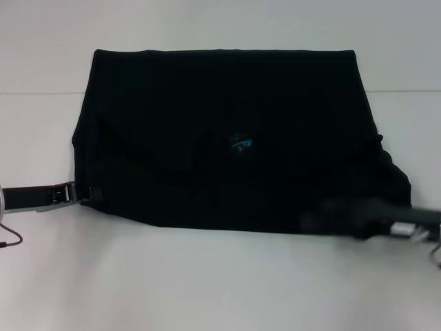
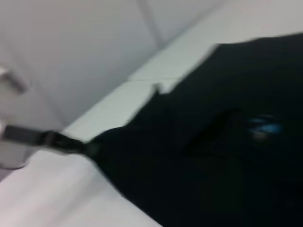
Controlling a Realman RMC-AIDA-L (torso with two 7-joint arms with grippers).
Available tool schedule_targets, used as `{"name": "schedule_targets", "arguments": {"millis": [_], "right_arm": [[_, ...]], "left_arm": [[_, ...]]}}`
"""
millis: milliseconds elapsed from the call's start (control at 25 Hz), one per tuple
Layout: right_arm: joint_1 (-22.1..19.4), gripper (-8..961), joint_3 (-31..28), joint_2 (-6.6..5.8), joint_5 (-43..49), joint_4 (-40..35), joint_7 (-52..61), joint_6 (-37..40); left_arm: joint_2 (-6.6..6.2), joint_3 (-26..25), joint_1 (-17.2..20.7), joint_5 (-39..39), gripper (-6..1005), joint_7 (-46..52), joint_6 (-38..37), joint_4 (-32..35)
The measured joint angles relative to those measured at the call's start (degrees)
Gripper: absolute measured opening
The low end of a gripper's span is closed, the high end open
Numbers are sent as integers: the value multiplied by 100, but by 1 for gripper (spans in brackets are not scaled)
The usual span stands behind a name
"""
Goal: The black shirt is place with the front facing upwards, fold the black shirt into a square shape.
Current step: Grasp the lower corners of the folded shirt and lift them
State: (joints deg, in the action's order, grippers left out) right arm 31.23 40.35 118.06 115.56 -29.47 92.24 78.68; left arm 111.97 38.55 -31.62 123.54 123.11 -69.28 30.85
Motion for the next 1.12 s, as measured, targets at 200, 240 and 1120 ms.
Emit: {"name": "schedule_targets", "arguments": {"millis": [200,240,1120], "right_arm": [[253,912,32,-606,1033,-812,2866,166],[372,911,33,-773,1293,-831,3498,221],[1273,882,213,-553,3474,-981,5292,-361]], "left_arm": [[-1,-21,11,-8,54,-6,-92,0],[-1,-23,13,-11,54,-11,-117,0],[1,-96,85,-16,52,-149,-367,0]]}}
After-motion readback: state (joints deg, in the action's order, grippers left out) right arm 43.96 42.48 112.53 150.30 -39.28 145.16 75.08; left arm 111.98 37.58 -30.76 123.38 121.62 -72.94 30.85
